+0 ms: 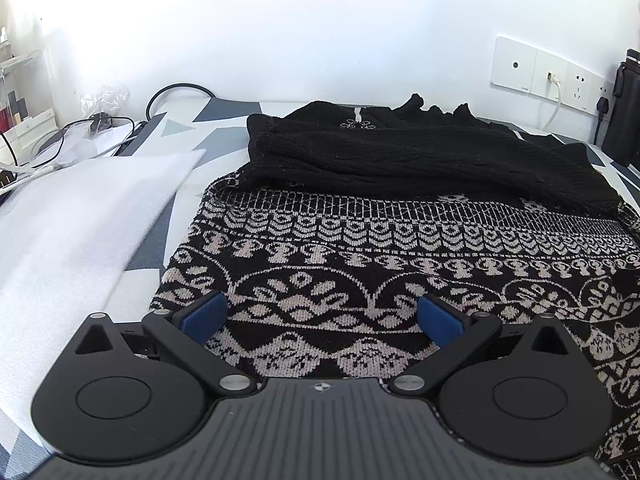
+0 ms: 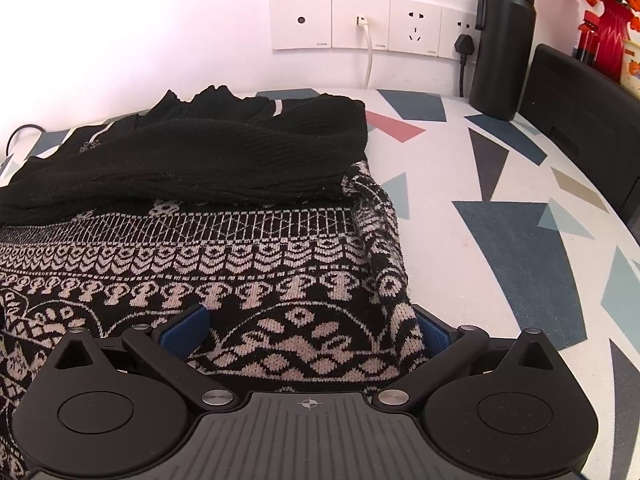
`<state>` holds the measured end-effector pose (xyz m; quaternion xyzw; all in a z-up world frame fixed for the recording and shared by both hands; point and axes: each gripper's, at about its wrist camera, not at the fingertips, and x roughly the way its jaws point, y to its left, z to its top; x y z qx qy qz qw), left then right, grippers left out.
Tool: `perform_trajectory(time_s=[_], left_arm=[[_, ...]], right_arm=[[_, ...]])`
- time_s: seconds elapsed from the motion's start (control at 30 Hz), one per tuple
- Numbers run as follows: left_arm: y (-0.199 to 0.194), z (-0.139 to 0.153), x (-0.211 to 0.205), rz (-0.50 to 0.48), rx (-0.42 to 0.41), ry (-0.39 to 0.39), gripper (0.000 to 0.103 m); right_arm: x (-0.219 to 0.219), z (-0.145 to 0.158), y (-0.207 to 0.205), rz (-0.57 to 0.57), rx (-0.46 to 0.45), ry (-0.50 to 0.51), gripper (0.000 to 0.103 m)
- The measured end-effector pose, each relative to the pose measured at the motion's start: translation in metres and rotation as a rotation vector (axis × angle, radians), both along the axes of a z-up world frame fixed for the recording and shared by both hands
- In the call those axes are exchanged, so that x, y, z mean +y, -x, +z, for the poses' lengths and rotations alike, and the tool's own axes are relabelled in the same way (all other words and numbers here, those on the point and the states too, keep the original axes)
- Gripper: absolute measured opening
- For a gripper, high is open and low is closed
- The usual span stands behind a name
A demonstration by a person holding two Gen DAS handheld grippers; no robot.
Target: Fold clothes
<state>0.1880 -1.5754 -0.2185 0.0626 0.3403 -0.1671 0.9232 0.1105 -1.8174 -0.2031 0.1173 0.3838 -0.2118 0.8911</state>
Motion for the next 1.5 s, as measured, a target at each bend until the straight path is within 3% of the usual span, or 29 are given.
perform_trajectory(time_s=[0.27,0.57,0.9,1.03,1.23,1.33,1.5], left_arm=[[0.004,-0.001,0.001,0.004,-0.01,0.005,0.103],[0.003,-0.002,0.001,0.0,-0.012,0.005,0.103],[0.002,-0.002,0.002,-0.008,-0.011,0.013,0.103],[0.001,-0.002,0.005,-0.011,-0.007,0.037,0.103],[-0.007,0.002,0.022,-0.041,0.025,0.133,0.103],[-0.014,0.005,0.018,-0.114,0.061,0.064,0.103],[-0.023,0.011,0.018,-0.206,0.144,0.014,0.103]], right_arm=[[0.001,0.0,-0.001,-0.004,0.006,0.0,0.102],[-0.006,0.006,-0.01,0.032,0.084,-0.04,0.102],[-0.007,0.008,-0.022,-0.015,0.138,-0.067,0.102],[-0.007,0.006,-0.02,-0.061,0.103,-0.067,0.102],[-0.011,0.002,-0.015,-0.126,0.017,-0.047,0.102],[-0.016,0.005,-0.017,-0.142,0.026,-0.064,0.102],[-0.024,0.013,-0.029,-0.099,0.158,-0.109,0.102]])
